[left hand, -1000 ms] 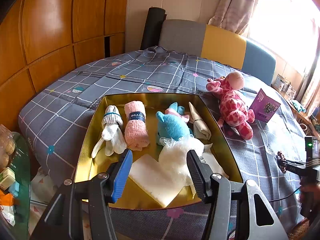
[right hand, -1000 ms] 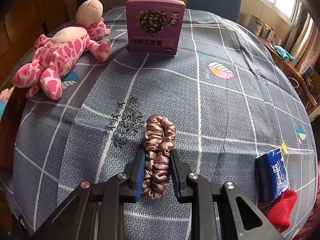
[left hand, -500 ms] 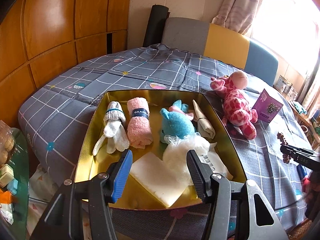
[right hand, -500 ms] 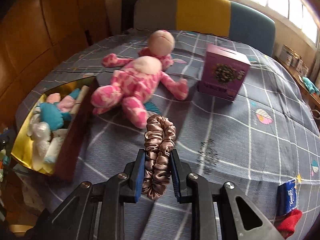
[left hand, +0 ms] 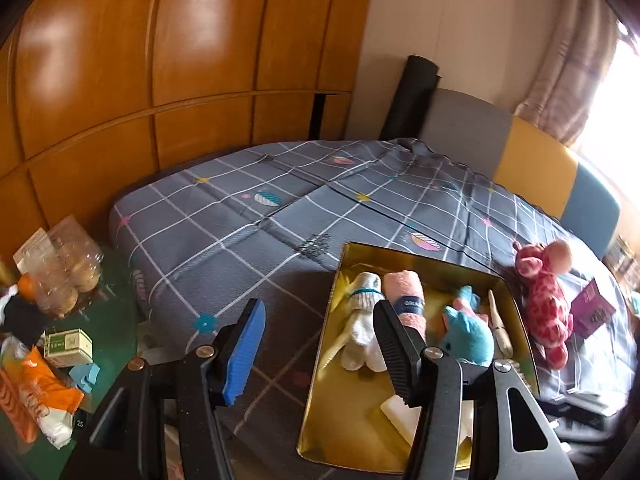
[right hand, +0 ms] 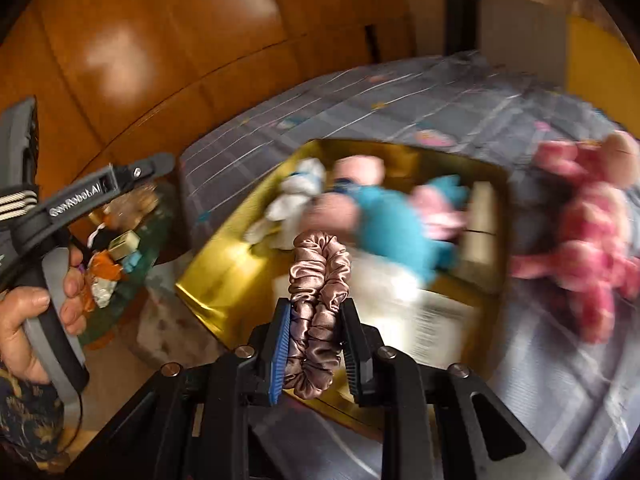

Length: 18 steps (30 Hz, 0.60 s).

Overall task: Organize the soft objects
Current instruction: 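Carry the brown scrunchie into the gold tray and open the right tool, then move both open tools to the blue tissue pack and red sock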

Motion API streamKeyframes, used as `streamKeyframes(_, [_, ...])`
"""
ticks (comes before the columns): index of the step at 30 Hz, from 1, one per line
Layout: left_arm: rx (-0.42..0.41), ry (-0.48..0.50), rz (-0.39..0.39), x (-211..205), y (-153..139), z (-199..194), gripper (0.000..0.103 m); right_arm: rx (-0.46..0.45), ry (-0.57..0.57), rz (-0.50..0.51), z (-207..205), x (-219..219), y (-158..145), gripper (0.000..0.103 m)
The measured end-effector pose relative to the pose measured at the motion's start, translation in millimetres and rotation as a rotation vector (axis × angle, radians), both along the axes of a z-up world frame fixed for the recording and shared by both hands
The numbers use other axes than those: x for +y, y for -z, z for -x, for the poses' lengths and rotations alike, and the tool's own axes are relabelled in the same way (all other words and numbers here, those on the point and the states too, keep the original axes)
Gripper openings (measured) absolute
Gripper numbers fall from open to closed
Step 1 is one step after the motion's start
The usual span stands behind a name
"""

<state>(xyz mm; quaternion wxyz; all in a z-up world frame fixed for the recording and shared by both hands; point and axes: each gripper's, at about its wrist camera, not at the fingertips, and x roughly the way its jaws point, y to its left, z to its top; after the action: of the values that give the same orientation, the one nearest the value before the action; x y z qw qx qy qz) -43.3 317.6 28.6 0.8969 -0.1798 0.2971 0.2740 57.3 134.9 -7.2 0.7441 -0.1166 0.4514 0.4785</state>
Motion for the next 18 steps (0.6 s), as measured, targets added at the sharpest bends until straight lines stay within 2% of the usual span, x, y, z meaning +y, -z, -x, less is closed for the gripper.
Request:
streamKeyframes(5, [0.014,0.025,0.004,-2,6,-3,0.057,0.085,-0.025,0.021,-4,48,37,0.028])
streamKeyframes(9, [0.027,0.063,-0.020,-15,8,-10,0.059,0.169,0.005,-0.023,-10,37,46,0.041])
streamKeyframes(15, [0.045,0.132,-0.022,-40,13,-19,0.060,0.075,0.057,-0.042,-6,1,29,0.042])
streamKeyframes(18, [0.047,0.180,-0.030,-57,13,-22,0.060,-0.012,0.109,-0.038,1,-26,16,0.042])
